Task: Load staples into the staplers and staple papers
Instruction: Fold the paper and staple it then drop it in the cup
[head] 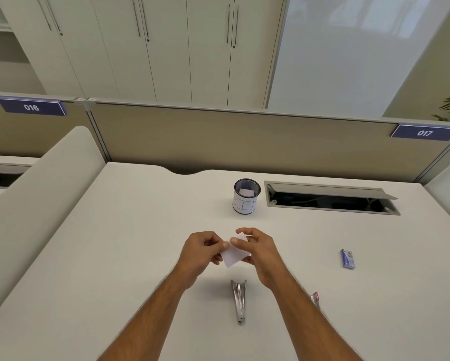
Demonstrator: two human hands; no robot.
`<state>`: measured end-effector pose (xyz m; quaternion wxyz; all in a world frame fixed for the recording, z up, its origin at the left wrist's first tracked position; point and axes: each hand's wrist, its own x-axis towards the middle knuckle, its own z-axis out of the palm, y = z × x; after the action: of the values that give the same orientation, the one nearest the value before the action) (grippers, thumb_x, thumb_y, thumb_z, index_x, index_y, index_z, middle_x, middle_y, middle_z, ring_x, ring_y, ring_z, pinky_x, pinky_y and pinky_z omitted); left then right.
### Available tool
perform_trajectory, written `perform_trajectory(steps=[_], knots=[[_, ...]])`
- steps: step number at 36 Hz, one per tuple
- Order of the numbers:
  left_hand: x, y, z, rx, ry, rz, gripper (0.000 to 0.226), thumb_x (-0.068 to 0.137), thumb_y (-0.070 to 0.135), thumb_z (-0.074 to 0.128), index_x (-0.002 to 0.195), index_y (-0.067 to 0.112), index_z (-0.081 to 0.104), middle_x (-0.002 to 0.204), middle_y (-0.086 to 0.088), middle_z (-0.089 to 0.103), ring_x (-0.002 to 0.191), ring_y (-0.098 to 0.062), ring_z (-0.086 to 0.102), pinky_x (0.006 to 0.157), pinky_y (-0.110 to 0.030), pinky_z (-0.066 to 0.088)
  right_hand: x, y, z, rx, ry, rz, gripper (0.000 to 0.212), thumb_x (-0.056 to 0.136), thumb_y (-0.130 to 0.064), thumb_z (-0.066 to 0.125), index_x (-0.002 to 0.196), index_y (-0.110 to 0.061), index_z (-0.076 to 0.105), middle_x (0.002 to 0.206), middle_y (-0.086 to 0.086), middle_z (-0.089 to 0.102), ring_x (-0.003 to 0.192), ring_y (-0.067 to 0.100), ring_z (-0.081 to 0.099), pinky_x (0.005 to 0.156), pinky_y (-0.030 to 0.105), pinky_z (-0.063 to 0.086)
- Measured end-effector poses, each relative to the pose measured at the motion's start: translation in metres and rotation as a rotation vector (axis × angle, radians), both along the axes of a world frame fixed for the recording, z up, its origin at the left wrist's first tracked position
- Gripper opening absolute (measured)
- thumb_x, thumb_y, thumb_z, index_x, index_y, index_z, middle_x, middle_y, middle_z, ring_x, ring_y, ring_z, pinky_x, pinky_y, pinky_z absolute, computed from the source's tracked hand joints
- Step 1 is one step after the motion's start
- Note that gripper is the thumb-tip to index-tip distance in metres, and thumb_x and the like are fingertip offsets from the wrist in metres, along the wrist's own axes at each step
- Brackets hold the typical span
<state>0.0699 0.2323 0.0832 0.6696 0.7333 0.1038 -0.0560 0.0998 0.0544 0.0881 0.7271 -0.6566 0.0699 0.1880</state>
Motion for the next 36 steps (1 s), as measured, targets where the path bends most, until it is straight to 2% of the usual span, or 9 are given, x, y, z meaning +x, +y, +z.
perform_trajectory(steps=[8,13,20,24,26,29,31,33,36], knots=[[-0.001,-0.001,0.008,-0.042,-0.004,-0.028,0.018,0.089,0.012,0.077,0.076,0.002,0.07,0.068,-0.012,0.068,0.061,-0.019,0.062,0.06,-0.029,0.053,0.003,0.006,0.002,0.039,0.004,-0.095,0.018,0.078,-0.007,0.084,0.093,-0.013,0.078,0.092,0.011,0.072,0.087,0.028,0.066,0.077,0.04,0.053],[-0.001,0.003,0.009,-0.057,0.007,-0.04,0.019,0.089,0.01,0.076,0.071,0.007,0.069,0.069,-0.013,0.067,0.061,-0.02,0.06,0.059,-0.03,0.052,0.005,0.007,-0.002,0.067,0.029,-0.111,0.011,0.087,-0.009,0.075,0.096,-0.013,0.079,0.097,0.013,0.078,0.091,0.027,0.069,0.081,0.041,0.056],[-0.001,0.006,0.005,-0.059,0.032,-0.027,0.017,0.089,0.009,0.076,0.077,-0.001,0.068,0.071,-0.014,0.067,0.061,-0.021,0.061,0.06,-0.03,0.054,0.008,0.012,-0.005,0.022,0.069,-0.118,0.02,0.095,-0.009,0.06,0.108,-0.014,0.074,0.095,0.011,0.08,0.096,0.029,0.071,0.081,0.041,0.058],[0.0,0.008,0.0,-0.07,0.047,0.01,0.018,0.09,0.01,0.075,0.08,-0.003,0.069,0.072,-0.01,0.07,0.063,-0.02,0.064,0.064,-0.032,0.059,0.01,0.01,-0.01,-0.028,0.069,-0.225,0.024,0.097,-0.01,0.053,0.102,-0.018,0.076,0.098,0.007,0.075,0.095,0.024,0.07,0.068,0.034,0.06],[-0.001,0.012,-0.004,-0.081,0.053,0.057,0.019,0.091,0.01,0.074,0.082,-0.005,0.068,0.075,-0.012,0.072,0.065,-0.022,0.066,0.066,-0.033,0.06,0.009,0.006,-0.016,-0.056,0.095,-0.251,0.021,0.099,-0.013,0.054,0.103,-0.015,0.074,0.088,0.009,0.074,0.082,0.023,0.073,0.062,0.032,0.06],[-0.002,0.02,-0.012,-0.09,0.059,0.137,0.019,0.09,0.01,0.075,0.083,-0.006,0.069,0.075,-0.014,0.072,0.066,-0.024,0.066,0.066,-0.032,0.061,0.002,0.003,-0.029,-0.325,0.068,-0.201,0.026,0.097,-0.031,0.064,0.107,-0.007,0.068,0.08,0.011,0.075,0.065,0.021,0.071,0.058,0.038,0.061],[-0.003,0.023,-0.017,-0.092,0.064,0.173,0.017,0.09,0.01,0.075,0.082,-0.005,0.07,0.075,-0.013,0.071,0.066,-0.023,0.066,0.067,-0.033,0.061,-0.008,0.005,-0.036,-0.702,0.035,-0.063,0.044,0.088,-0.046,0.07,0.112,-0.011,0.06,0.095,0.01,0.073,0.083,0.027,0.072,0.069,0.042,0.059],[-0.004,0.024,-0.02,-0.082,0.066,0.202,0.013,0.089,0.008,0.075,0.082,-0.002,0.073,0.076,-0.012,0.072,0.066,-0.021,0.066,0.067,-0.034,0.062,-0.023,0.011,-0.044,-1.067,0.032,0.125,0.056,0.081,-0.053,0.068,0.121,-0.018,0.049,0.114,0.008,0.063,0.107,0.03,0.064,0.077,0.034,0.048],[-0.004,0.024,-0.023,-0.063,0.066,0.24,0.009,0.09,0.005,0.073,0.082,0.002,0.075,0.077,-0.011,0.072,0.065,-0.019,0.067,0.064,-0.032,0.061,-0.047,0.026,-0.056,-1.257,0.016,0.266,0.059,0.084,-0.047,0.062,0.129,-0.019,0.038,0.124,0.007,0.049,0.118,0.03,0.05,0.075,0.032,0.043]])
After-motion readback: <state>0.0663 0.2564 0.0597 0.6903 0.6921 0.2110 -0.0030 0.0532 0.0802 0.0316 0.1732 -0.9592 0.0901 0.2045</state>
